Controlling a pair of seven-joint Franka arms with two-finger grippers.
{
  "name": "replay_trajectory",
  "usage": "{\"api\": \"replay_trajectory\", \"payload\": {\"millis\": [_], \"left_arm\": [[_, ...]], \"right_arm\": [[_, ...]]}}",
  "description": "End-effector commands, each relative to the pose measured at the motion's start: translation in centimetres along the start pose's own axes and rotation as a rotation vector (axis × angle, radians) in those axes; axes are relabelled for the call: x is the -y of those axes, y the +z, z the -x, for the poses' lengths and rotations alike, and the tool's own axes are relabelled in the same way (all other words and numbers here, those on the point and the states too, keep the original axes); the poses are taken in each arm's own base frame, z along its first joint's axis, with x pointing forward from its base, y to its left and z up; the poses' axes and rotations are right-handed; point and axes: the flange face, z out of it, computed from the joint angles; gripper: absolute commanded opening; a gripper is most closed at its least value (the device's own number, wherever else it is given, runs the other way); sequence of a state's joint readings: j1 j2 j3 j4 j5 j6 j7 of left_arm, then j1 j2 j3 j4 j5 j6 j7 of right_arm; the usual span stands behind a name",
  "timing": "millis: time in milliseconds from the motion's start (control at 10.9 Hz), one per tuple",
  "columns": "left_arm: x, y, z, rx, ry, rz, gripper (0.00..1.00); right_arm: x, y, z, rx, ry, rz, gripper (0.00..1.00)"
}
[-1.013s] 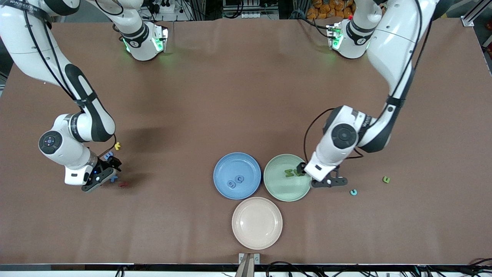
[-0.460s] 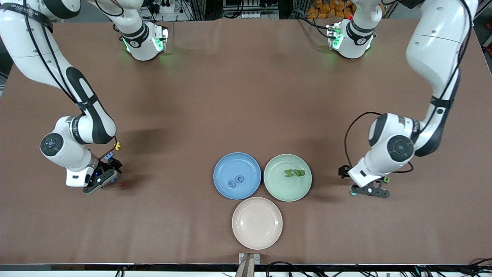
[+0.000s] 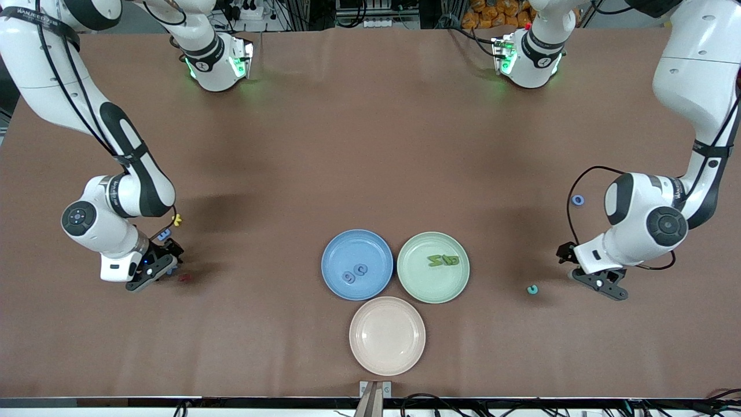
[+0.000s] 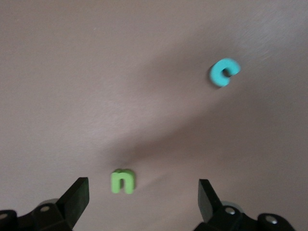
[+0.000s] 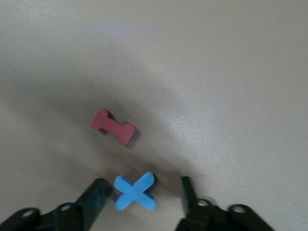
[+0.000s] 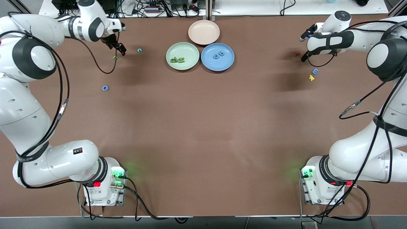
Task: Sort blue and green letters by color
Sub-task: 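Grasp the blue X with the right gripper while the left gripper grasps n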
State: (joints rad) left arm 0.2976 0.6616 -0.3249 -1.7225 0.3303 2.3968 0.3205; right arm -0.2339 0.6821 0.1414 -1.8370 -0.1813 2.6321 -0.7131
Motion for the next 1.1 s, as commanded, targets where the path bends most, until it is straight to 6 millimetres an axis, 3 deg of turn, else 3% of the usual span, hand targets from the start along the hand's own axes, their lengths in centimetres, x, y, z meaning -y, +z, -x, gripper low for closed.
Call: {"api": "replay_trajectory", "payload": {"millis": [0,368,460,552,737,921,1013], "left_arm": [[0.7,2.5,1.9,-0.058,0.061,-0.002,1.00],[1.4,4.9,2.9,-0.079,0.054,0.003,1.00],[1.7,5.0,3.1,-0.076,0.049,0.004,0.95],[1.9,5.1,3.3,-0.075,0.043,0.004,0.78],[2.3,5.1,3.5,-0.073,0.035,0.003,0.27],[2.1,5.2,3.4,-0.073,0.033,0.003,0.05],[1.9,5.2,3.3,-0.074,0.032,0.004,0.00]], "right_arm": [[-0.5,0.1,0.1,-0.009,-0.023,0.003,0.00],[-0.5,-0.3,-0.2,-0.014,-0.019,0.007,0.00],[-0.4,-0.6,-0.6,-0.019,-0.013,0.007,0.00],[-0.2,-0.8,-0.9,-0.025,0.005,0.001,0.00],[1.1,-1.7,-3.0,-0.057,0.064,-0.020,0.00],[2.1,-3.2,-4.8,-0.048,0.114,-0.052,0.00],[2.5,-3.7,-5.3,-0.041,0.145,-0.061,0.00]]}}
